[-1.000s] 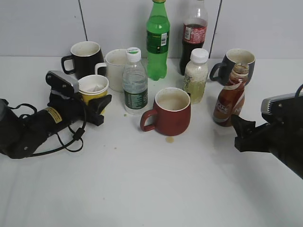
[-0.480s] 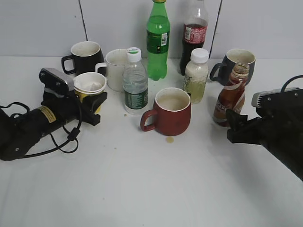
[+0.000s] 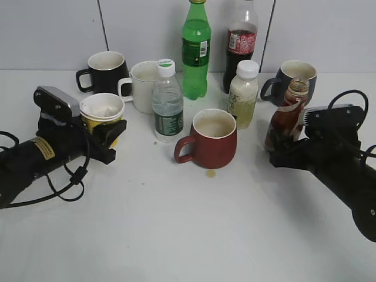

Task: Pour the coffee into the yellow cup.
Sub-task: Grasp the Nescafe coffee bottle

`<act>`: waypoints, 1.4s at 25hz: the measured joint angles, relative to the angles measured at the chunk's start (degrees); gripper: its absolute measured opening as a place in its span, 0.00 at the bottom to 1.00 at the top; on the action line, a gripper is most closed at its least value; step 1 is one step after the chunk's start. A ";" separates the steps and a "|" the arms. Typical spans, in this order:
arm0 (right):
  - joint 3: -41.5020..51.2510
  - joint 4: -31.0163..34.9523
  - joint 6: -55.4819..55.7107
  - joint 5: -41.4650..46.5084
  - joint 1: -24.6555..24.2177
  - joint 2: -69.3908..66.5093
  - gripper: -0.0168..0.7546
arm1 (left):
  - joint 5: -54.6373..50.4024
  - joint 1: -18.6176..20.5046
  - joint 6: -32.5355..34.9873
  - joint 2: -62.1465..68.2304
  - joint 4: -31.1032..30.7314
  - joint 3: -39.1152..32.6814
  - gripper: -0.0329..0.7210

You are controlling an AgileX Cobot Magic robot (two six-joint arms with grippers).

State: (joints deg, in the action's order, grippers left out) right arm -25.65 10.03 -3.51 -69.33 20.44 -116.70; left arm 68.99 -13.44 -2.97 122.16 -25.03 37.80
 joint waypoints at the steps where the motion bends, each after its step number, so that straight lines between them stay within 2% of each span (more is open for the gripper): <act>1: -0.63 0.00 0.00 0.00 0.00 -0.55 0.79 | 0.00 0.00 0.00 -0.60 0.00 -0.43 0.51; 6: -3.99 0.59 0.02 0.00 0.00 -3.76 0.80 | 0.12 0.00 0.00 -2.10 -0.18 -1.78 0.52; 13: -7.55 3.82 0.06 0.00 0.00 -7.10 0.80 | 0.06 0.00 0.00 -2.15 -4.71 -1.90 0.57; 26: -11.58 4.22 0.06 0.00 0.00 -11.86 0.79 | 0.07 0.00 0.00 -2.52 -7.30 -1.90 0.61; 30: -11.58 4.32 0.06 -0.02 0.00 -11.90 0.68 | 0.07 0.00 0.00 -2.52 -7.36 -1.90 0.62; 35: -11.58 4.34 0.00 -0.02 0.00 -11.90 0.68 | 0.07 0.00 0.00 -2.52 -7.42 -1.90 0.62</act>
State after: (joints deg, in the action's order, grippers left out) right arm -37.23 14.36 -3.51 -69.35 20.44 -128.60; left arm 69.06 -13.44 -2.97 119.64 -32.45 35.90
